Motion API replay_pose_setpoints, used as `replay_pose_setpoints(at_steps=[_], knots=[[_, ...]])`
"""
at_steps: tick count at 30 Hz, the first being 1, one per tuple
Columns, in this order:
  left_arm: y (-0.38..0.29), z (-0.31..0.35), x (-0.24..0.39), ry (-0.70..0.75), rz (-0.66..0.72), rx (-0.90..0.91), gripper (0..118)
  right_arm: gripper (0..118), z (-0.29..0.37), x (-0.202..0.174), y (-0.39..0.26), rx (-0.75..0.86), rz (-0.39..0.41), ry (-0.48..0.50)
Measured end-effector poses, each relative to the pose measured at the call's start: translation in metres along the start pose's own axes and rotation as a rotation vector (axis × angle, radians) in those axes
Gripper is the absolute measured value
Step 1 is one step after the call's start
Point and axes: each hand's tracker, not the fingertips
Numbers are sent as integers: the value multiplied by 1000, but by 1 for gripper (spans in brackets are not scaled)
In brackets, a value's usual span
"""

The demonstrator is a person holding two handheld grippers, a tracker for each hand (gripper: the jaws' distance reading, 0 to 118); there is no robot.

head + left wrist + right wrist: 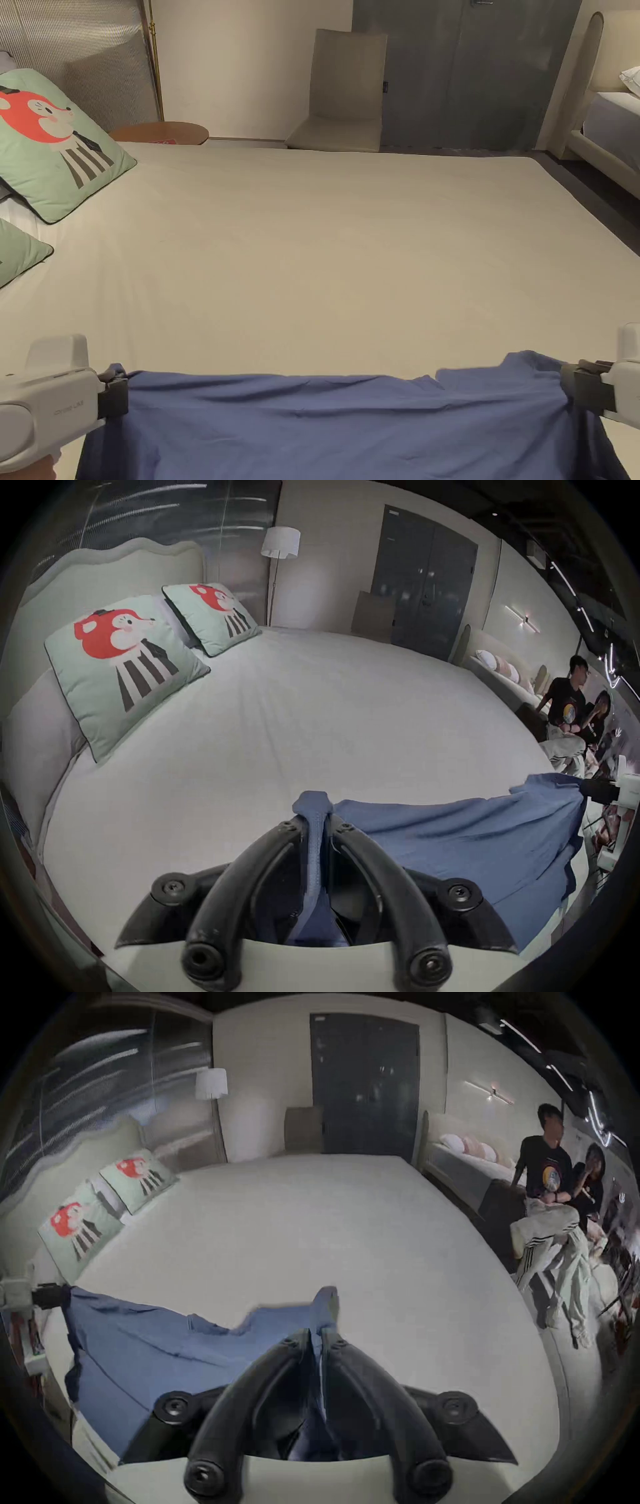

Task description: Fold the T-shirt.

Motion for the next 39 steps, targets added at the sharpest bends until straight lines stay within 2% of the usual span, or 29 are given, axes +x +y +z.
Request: replay_pose_setpoints(at_steps=[7, 14, 22, 27, 32, 33, 34, 35, 36, 37, 38, 39], knots=[[-24, 67, -17, -18, 12, 45, 3, 7, 82, 0, -37, 54, -18, -3], [-92, 116, -29, -31, 44, -8, 3, 7, 123, 1, -109, -15, -70, -12], [-161, 105, -42, 4, 72, -158, 3, 7, 108, 8, -182, -157, -91, -52], [-178, 91, -48, 25, 75, -183, 3, 7, 93, 9, -201, -191, -69, -89], [-181, 87, -51, 28, 81, -179, 4, 7, 84, 10, -208, -201, -84, -104], [-180, 88, -51, 29, 82, -177, 9, 7, 84, 10, -209, -200, -84, -105], [-179, 90, -49, 29, 75, -171, 19, 10, 85, 9, -209, -194, -84, -107], [-178, 93, -47, 38, 65, -158, 46, 28, 88, 9, -209, -185, -88, -110], [-177, 98, -46, 52, 58, -133, 67, 53, 92, 8, -207, -176, -90, -118], [-174, 105, -45, 47, 54, -104, 82, 76, 98, 6, -204, -136, -81, -147], [-169, 112, -43, 27, 62, -55, 95, 91, 105, 3, -199, -89, -73, -164], [-164, 119, -41, 11, 73, -11, 100, 94, 112, 1, -194, -45, -72, -168]])
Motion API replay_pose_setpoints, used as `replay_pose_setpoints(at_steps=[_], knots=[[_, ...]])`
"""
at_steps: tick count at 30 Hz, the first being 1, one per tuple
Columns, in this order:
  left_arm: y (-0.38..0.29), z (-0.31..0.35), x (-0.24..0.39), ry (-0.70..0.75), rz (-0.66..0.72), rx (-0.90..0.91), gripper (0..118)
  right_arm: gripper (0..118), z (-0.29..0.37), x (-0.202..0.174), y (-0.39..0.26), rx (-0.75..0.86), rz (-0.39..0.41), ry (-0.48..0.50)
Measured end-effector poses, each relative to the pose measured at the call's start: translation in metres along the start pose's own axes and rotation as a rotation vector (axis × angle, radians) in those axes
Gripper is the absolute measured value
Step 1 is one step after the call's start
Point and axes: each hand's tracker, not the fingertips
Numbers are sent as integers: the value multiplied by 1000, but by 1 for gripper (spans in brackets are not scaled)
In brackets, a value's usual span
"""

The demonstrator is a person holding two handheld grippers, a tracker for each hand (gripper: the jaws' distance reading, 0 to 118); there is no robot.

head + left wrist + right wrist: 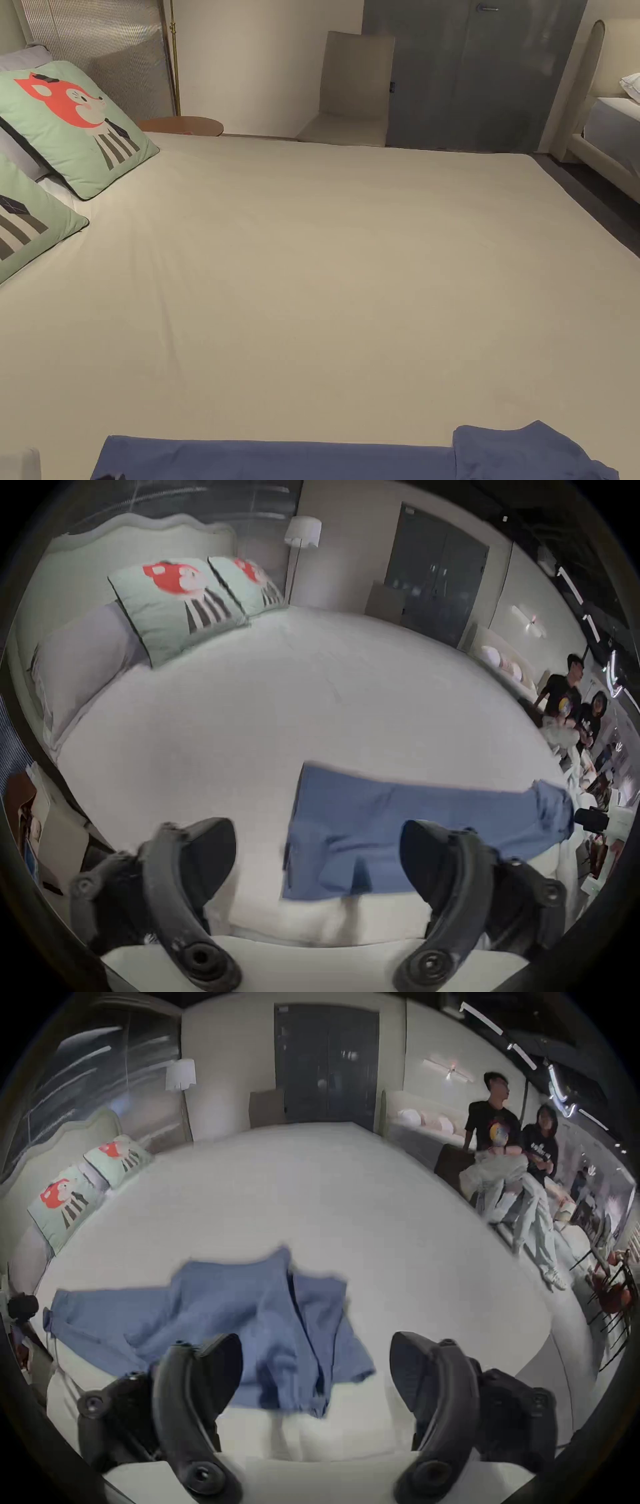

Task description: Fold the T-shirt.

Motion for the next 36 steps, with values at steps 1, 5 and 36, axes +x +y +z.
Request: replay_pose_setpoints(at_steps=[1, 5, 36], knots=[[6, 8, 3, -17, 12, 51, 102, 94, 12, -4, 8, 78, -4, 0], [34, 32, 26, -48, -5, 251, 103, 94, 45, -33, 40, 337, 27, -59], [17, -69, -111, -611, 564, -202, 108, 0, 59, -158, 48, 531, 99, -18]])
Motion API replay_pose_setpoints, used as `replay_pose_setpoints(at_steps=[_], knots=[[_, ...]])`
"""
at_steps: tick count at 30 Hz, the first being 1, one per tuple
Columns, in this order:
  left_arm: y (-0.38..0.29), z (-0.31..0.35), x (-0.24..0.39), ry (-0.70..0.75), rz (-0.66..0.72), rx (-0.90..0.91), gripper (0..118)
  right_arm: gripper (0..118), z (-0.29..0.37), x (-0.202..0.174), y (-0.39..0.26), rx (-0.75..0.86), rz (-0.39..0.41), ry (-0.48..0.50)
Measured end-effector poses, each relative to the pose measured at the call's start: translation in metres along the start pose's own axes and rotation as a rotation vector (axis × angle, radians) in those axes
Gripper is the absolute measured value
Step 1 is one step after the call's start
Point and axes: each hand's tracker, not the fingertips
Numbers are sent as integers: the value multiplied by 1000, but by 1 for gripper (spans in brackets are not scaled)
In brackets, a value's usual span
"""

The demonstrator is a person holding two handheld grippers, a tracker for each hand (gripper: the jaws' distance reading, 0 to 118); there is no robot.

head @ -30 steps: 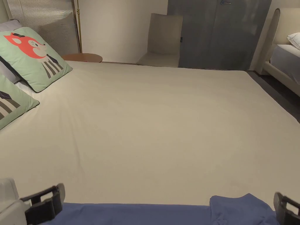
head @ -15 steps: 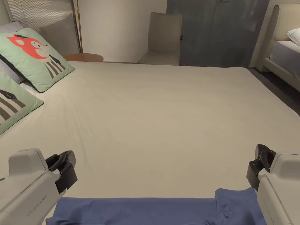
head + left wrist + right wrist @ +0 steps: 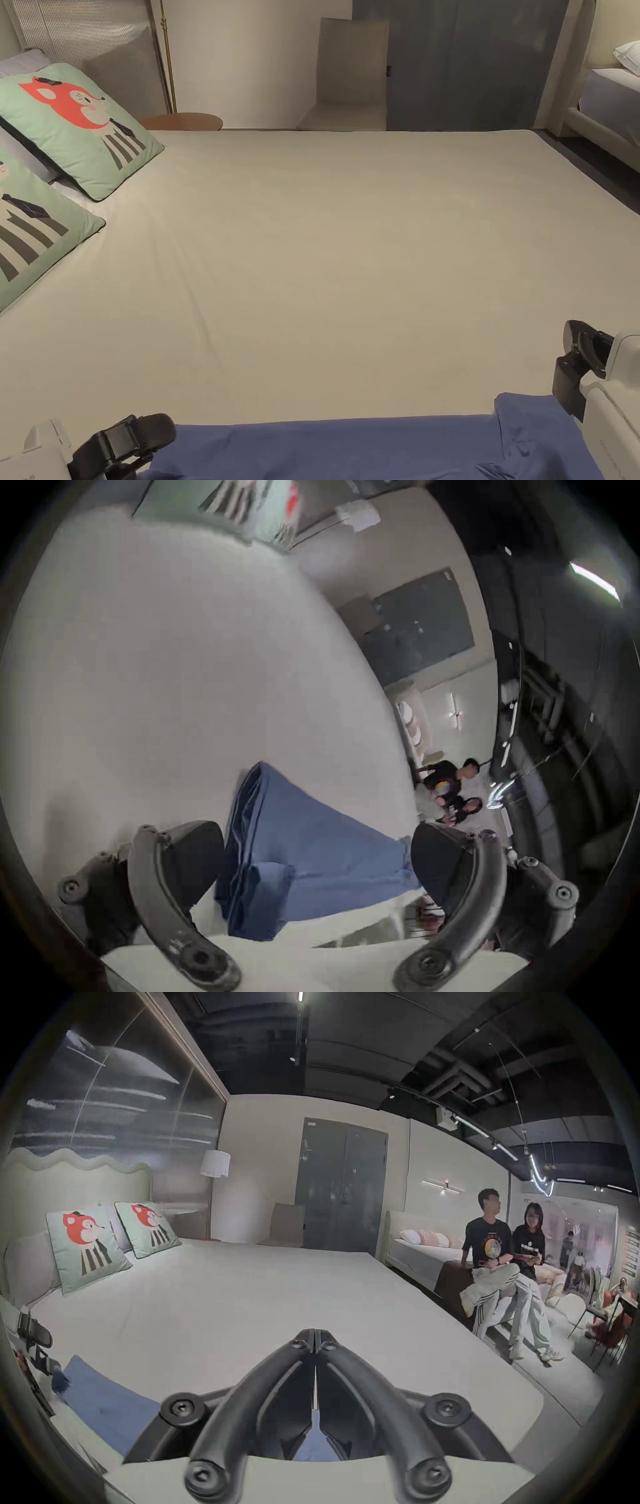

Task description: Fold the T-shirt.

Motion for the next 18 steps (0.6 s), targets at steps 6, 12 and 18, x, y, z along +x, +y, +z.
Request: replay_pose_setpoints(at_steps=[6, 12, 18], knots=[[-15, -30, -1, -45, 9, -49, 103, 0, 2, -10, 2, -19, 13, 2], [-8, -55, -13, 48, 48, -82, 9, 0, 1, -21, 5, -20, 25, 22], [0, -24, -22, 14, 64, -21, 8, 0, -1, -26, 7, -25, 44, 37]])
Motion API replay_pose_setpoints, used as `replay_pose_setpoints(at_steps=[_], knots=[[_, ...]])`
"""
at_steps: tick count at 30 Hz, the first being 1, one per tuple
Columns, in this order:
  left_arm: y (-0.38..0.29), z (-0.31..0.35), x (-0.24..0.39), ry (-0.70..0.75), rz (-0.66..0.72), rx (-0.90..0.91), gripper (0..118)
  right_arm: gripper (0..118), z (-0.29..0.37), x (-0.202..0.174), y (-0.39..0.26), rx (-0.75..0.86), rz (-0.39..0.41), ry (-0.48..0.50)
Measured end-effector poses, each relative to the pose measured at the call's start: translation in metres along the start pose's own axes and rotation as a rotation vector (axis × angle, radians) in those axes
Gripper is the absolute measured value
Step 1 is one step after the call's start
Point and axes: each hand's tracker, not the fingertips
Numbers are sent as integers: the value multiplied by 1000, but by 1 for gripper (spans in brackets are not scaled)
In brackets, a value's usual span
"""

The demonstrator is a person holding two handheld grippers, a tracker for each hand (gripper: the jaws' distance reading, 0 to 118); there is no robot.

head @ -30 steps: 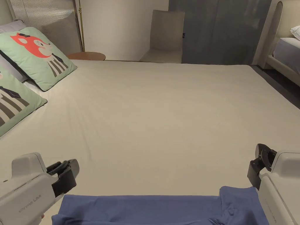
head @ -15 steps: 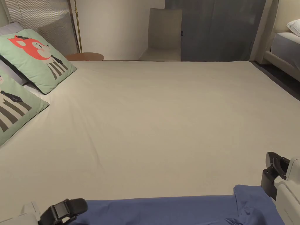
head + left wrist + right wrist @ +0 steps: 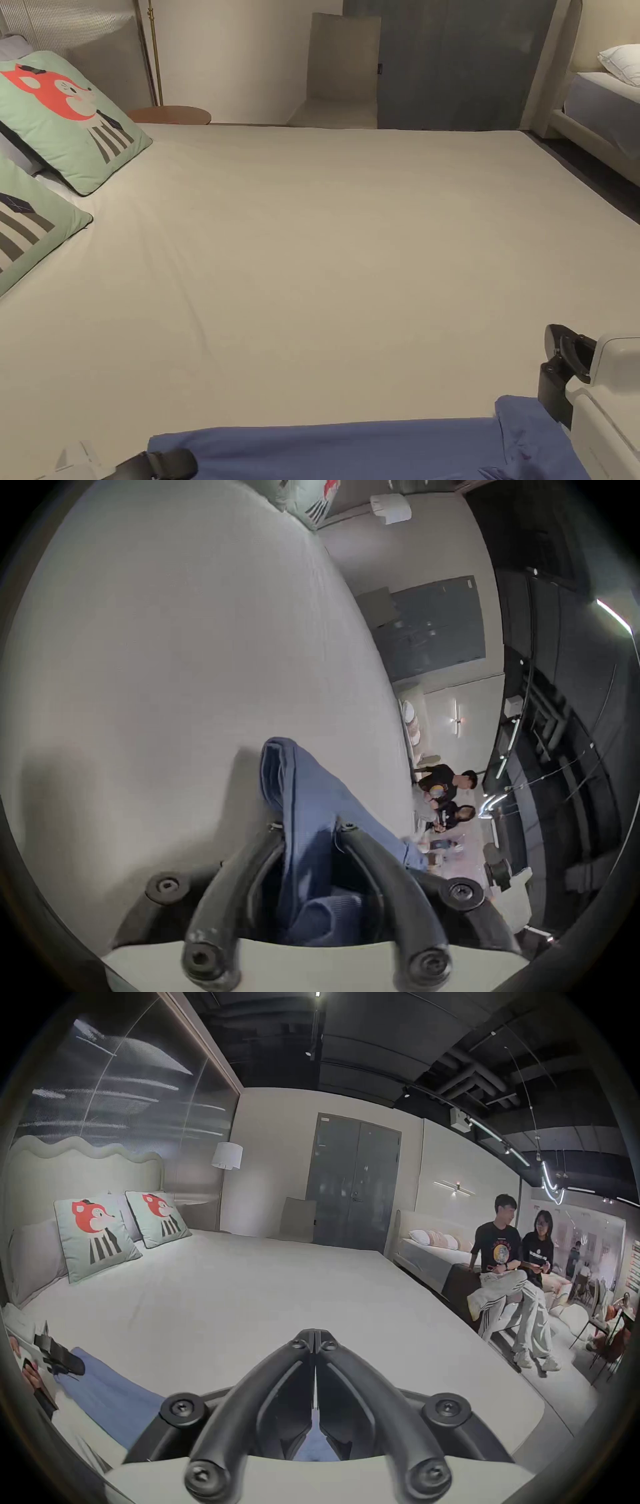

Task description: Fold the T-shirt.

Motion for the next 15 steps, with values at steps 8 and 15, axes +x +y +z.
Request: replay_pose_setpoints(at_steps=[8, 15], knots=[[18, 82, 0, 134, -27, 209, 8, 0, -9, 0, -7, -22, -37, 5], [-2, 51, 63, -62, -139, 95, 8, 0, -13, -11, -10, -38, -43, 62]])
